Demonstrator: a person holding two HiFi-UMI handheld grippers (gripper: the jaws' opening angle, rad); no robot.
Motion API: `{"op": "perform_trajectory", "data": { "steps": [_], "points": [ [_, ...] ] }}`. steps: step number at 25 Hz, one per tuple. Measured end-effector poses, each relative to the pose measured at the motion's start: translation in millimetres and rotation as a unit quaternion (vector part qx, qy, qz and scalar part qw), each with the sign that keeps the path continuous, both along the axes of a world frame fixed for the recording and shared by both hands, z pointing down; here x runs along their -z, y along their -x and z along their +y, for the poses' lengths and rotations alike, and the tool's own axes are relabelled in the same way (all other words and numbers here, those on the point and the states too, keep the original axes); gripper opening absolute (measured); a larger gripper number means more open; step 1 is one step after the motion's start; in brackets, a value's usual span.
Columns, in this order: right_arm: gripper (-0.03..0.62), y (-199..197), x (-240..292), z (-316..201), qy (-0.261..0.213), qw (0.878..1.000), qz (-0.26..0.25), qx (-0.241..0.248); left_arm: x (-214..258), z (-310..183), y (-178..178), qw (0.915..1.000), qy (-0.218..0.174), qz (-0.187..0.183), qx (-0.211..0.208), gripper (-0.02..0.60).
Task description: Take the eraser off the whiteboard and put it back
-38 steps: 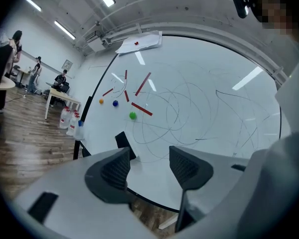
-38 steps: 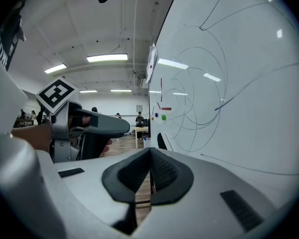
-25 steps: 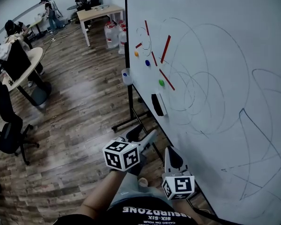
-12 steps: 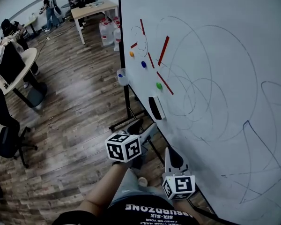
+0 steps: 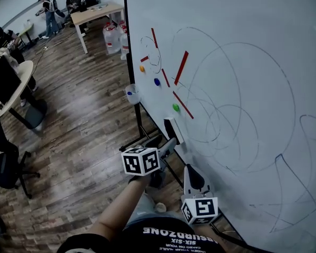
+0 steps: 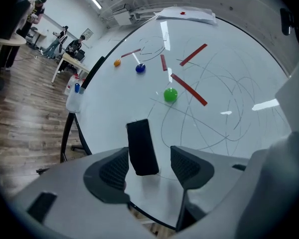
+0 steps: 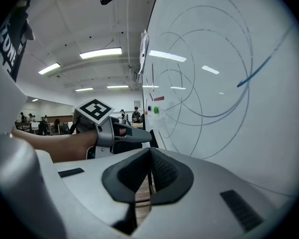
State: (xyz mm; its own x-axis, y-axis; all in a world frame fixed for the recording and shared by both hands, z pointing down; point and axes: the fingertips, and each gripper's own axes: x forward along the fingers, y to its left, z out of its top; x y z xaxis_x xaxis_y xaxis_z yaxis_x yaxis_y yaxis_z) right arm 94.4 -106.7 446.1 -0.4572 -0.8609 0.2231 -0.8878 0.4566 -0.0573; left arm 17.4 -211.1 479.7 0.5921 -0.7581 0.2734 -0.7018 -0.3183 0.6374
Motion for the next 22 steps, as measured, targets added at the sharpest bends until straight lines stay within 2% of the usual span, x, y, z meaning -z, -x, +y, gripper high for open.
{"op": "perform_trajectory", "data": {
  "steps": [10, 22],
  "points": [
    [-0.002, 7.5, -1.2, -22.1, 0.005, 1.000, 0.008, -0.013, -23.3, -30.3, -6.2, 0.9989, 0.039, 0.012, -0.022, 0.249],
    [-0.002, 12.8, -2.4, -43.6, 0.009, 1.000, 0.010, -0.022, -28.8, -43.6, -21.3, 0.9937, 0.048, 0.062, -0.080, 0.252]
  ]
}}
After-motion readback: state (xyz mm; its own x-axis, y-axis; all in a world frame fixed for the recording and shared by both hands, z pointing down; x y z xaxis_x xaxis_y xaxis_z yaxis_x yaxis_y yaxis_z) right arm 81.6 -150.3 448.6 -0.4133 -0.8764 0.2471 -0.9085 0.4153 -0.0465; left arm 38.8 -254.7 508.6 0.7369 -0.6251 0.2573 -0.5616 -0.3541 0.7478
